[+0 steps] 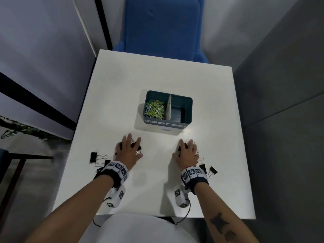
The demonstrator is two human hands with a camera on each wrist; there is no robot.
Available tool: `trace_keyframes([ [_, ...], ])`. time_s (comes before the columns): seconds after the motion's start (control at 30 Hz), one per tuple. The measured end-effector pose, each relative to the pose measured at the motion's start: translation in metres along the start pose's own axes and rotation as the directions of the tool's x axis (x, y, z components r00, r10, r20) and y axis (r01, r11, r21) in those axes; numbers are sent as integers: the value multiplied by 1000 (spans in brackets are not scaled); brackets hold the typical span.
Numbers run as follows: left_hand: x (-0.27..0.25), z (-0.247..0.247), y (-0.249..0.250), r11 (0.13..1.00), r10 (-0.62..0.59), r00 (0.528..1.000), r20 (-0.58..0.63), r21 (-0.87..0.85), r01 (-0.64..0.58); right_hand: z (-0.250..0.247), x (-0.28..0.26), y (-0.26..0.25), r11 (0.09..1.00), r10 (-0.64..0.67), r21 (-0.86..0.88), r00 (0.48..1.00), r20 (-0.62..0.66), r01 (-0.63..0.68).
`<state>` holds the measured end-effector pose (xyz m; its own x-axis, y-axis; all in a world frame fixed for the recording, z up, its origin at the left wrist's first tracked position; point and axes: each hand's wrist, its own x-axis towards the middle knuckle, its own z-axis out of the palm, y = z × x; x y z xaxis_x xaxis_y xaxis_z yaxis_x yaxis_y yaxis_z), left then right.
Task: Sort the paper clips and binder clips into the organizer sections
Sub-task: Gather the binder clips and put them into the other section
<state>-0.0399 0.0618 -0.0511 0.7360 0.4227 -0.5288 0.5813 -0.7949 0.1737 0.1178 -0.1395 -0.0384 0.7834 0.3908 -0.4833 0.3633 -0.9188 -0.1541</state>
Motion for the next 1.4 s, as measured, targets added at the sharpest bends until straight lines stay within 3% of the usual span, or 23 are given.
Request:
trace_keyframes([
  [0.1, -5, -3, 21, 995, 96, 995, 5, -41, -96, 2, -7, -20, 994, -106, 30, 994, 5, 106],
  [0.2, -14, -19, 18, 995, 99, 992, -74, 27, -97, -10, -7, -14, 984, -145, 105, 989, -26, 147],
  [0.37, -44, -38, -40, 993, -28, 993, -118, 114, 41, -40, -8, 48, 992, 75, 111, 995, -66, -68],
  [0.53, -73, -25, -97, 973, -225, 972, 66, 61, 222, -43, -17, 113, 968, 235, 70, 968, 86, -241],
  [0.63, -78, -11, -108, 974, -227, 958, 176, 30, 225, -32, -23, 120, 951, 262, 133, 956, 131, -279],
  [0.87, -59, -3, -84, 995, -61, 990, 129, -74, 71, -15, -30, 73, 976, 71, 199, 994, 78, -85],
  [1.17, -31, -13, -8, 989, 151, 981, 124, -8, -151, 0, -19, 0, 982, -189, 23, 977, 95, 188],
  [1.4, -26, -10, 38, 984, 169, 983, 66, -66, -164, 6, -22, -19, 979, -186, 94, 982, 40, 182],
])
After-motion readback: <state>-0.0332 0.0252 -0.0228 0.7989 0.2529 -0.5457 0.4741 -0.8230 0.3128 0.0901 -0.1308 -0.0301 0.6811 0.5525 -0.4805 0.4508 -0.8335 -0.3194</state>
